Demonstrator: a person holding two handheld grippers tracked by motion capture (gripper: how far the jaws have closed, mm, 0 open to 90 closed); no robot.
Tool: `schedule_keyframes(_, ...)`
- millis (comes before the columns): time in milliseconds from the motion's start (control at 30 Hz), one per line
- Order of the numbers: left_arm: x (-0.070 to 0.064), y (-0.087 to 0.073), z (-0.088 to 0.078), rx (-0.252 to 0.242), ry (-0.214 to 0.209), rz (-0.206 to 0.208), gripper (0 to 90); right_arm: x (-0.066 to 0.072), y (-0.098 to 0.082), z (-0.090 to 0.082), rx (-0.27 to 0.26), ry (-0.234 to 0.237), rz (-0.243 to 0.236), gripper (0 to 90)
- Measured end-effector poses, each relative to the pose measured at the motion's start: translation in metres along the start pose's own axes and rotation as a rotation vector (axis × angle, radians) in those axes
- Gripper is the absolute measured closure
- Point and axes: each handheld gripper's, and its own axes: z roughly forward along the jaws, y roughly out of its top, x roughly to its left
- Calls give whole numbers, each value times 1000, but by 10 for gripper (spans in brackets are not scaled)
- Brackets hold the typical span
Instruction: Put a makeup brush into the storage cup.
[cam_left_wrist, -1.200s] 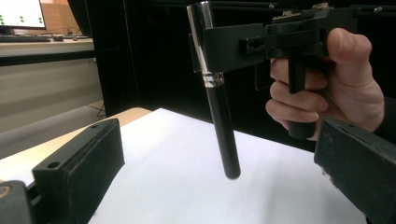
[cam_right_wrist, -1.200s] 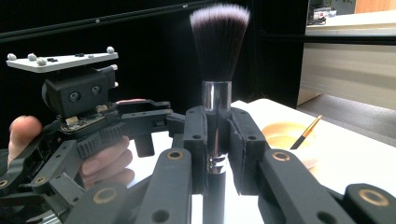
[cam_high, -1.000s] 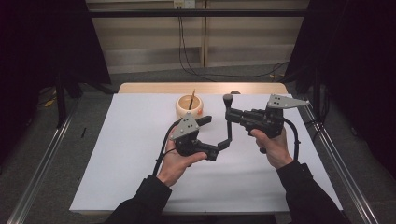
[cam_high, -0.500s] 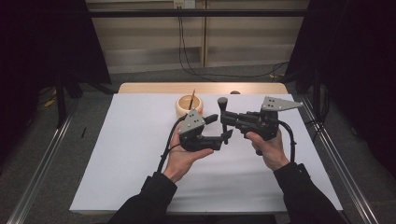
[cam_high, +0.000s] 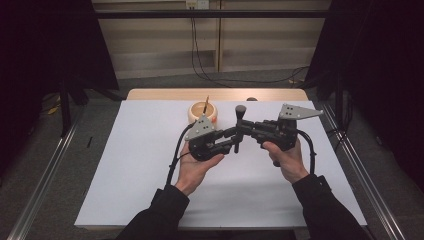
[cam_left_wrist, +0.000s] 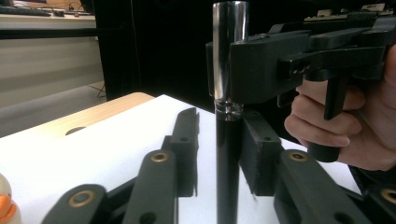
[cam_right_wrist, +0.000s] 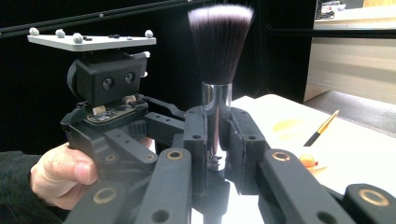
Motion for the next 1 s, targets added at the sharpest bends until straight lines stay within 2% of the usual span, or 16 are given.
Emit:
schedule_keyframes(200, -1, 1, 2, -11, -15, -9, 729, 1, -1, 2, 10, 4, -6, 786)
schedule_keyframes(300, -1, 2, 1, -1, -30, 5, 781, 1, -1, 3, 10, 3, -9, 786)
schedule_keyframes(333, -1, 2, 1, 3, -19, 8, 785, 1, -1, 2, 10, 4, -8, 786)
schedule_keyframes(467, -1, 1, 1, 6, -20, 3, 793, 1, -2, 3, 16, 6, -6, 785)
schedule_keyframes(833, 2, 1, -1, 2, -68, -10, 795, 2, -1, 3, 11, 18, -12, 772)
schedule_keyframes(1000, 0, -1, 1, 10, -79, -11, 796, 3, 1, 1, 2, 9, -23, 708)
